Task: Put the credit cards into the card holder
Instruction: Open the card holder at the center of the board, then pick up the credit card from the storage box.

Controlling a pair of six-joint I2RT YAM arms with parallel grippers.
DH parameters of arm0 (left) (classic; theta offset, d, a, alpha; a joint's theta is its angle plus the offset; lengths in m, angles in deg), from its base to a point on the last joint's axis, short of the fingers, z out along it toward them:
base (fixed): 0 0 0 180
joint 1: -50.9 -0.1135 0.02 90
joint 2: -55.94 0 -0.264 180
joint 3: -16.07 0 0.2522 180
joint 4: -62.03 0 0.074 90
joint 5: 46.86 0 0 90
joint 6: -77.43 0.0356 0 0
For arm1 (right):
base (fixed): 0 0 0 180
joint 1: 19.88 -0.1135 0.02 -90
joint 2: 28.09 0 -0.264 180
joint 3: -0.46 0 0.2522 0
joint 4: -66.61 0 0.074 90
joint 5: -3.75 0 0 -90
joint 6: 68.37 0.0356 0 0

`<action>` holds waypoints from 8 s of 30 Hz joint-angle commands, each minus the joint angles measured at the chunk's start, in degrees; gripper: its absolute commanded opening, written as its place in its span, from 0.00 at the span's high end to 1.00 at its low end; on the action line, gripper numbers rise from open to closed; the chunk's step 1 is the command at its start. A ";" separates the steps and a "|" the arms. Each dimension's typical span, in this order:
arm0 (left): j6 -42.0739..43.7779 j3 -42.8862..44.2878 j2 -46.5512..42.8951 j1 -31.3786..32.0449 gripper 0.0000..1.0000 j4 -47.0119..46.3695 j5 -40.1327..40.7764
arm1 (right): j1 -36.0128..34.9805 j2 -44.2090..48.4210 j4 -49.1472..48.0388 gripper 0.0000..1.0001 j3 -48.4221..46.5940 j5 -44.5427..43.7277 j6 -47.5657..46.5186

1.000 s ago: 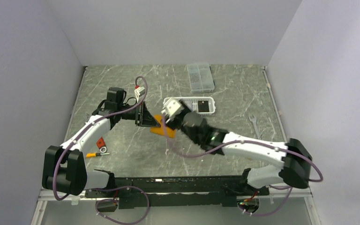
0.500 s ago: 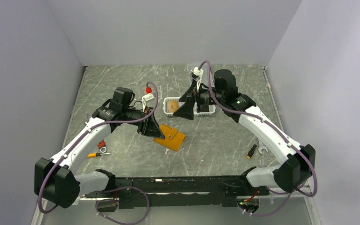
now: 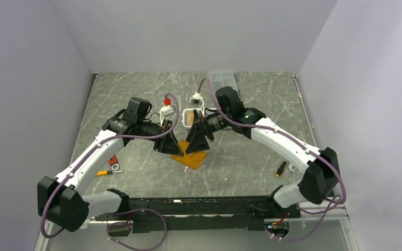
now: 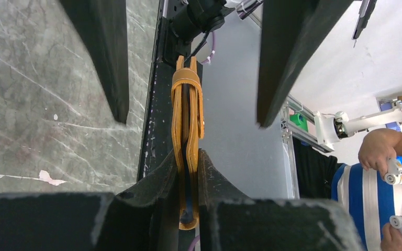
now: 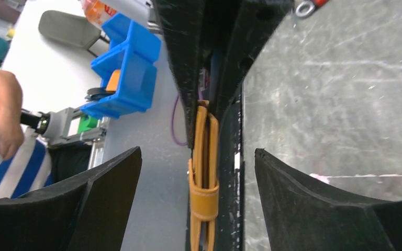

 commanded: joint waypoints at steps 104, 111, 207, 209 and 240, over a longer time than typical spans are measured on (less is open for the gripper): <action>-46.49 -7.47 -0.54 -12.08 1.00 -29.83 8.84 | -31.78 2.96 -48.09 0.52 21.22 -96.82 -47.05; -48.16 -8.05 -0.77 -12.08 1.00 -31.81 7.74 | -31.99 -1.47 -57.80 0.60 22.93 -99.41 -52.64; 1.14 0.43 23.53 3.54 0.01 -8.44 16.76 | 11.81 -12.82 -11.63 0.51 2.40 -63.37 15.57; 6.38 3.78 22.29 1.59 0.01 -1.90 15.17 | 11.77 -18.08 -10.53 0.47 -1.30 -63.36 15.04; 5.85 27.07 30.15 -10.07 0.03 9.67 16.89 | 10.63 -32.88 -16.47 0.38 -2.09 -67.33 17.66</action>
